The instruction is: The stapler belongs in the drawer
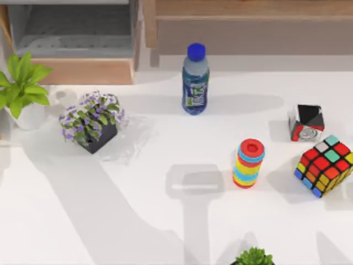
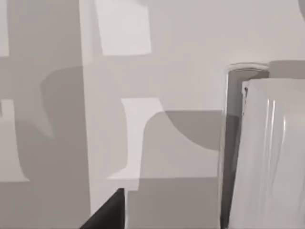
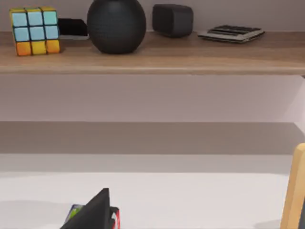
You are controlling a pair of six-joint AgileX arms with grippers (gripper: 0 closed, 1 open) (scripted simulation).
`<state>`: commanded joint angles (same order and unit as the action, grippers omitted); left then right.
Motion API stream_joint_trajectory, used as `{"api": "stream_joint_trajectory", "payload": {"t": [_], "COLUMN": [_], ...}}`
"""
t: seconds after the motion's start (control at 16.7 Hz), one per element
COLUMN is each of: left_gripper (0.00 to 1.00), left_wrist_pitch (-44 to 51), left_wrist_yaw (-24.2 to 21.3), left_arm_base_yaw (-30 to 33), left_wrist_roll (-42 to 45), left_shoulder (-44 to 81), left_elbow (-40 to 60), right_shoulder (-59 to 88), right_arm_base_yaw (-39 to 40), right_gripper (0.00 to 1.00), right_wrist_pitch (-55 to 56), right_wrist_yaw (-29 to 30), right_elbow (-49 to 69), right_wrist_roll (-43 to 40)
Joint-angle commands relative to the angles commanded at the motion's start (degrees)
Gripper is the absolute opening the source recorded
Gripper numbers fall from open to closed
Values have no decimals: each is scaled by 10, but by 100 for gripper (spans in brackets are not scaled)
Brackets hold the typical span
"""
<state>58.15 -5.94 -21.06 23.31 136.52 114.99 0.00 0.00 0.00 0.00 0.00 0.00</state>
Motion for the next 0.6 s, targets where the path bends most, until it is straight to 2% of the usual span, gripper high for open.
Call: {"api": "stream_joint_trajectory", "payload": {"t": [0.42, 0.6], "left_gripper": [100, 100], "left_wrist_pitch": [-5, -57], "left_wrist_yaw": [-2, -24], "left_arm_base_yaw": [0, -2], "left_wrist_roll": [3, 32], "left_shoulder": [-5, -42], "left_elbow": [-2, -23], "right_shoulder": [0, 0], "right_arm_base_yaw": [0, 0], "right_gripper": [100, 100], "right_wrist_pitch": [0, 0], "right_wrist_yaw": [0, 0], "right_elbow": [0, 0], "right_wrist_roll": [0, 0]}}
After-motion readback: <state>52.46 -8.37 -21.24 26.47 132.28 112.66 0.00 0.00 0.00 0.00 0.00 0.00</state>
